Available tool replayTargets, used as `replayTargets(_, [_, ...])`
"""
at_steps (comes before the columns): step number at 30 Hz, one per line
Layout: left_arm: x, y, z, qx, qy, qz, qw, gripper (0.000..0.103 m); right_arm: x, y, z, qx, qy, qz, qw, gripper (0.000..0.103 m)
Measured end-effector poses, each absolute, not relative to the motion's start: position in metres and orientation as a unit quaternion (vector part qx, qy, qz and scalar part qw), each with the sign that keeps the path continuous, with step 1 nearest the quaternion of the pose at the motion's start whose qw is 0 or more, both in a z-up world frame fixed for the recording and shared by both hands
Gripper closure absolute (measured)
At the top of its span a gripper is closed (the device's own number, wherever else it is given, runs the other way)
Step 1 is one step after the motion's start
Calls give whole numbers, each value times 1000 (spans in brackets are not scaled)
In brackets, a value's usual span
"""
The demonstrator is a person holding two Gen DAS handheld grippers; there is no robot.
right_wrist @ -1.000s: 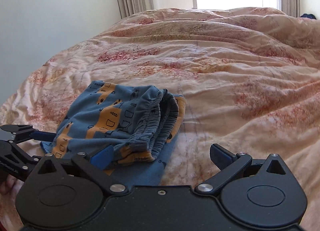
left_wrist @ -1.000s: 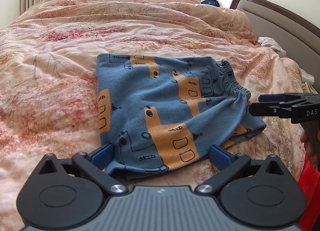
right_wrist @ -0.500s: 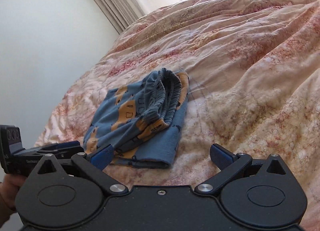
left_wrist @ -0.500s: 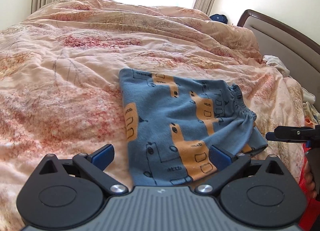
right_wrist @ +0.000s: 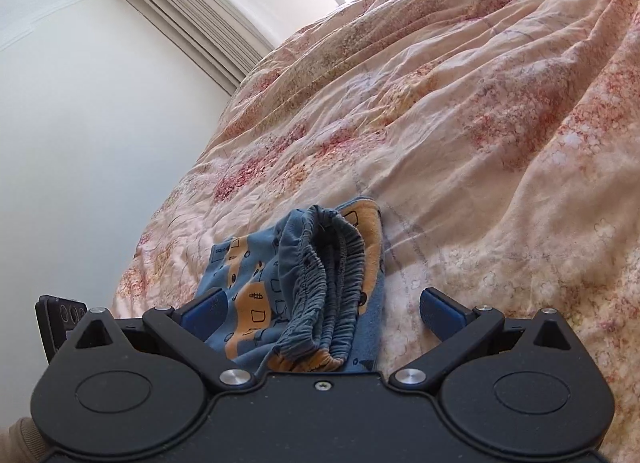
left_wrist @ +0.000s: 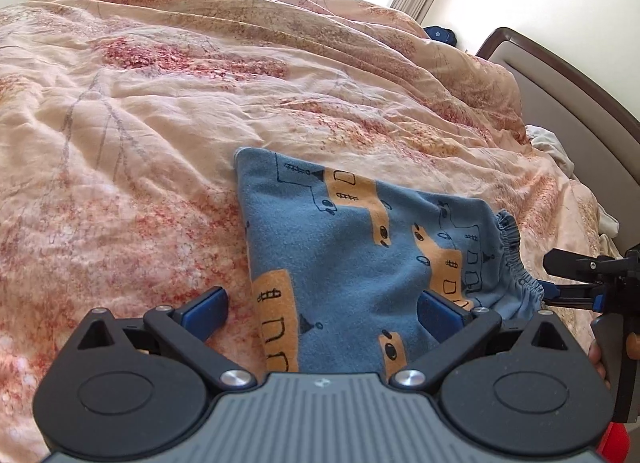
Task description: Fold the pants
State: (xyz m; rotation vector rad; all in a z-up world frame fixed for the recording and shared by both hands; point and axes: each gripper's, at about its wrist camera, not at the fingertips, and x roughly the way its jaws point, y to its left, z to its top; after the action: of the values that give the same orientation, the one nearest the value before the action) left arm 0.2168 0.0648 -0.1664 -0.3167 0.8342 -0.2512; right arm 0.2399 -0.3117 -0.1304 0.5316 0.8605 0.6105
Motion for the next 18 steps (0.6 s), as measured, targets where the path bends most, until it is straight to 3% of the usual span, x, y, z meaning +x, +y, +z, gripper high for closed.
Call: replayTargets(18, [226,62,-175,-166,403,-147,888,1,256,-296,-148,245,414,323,815,1])
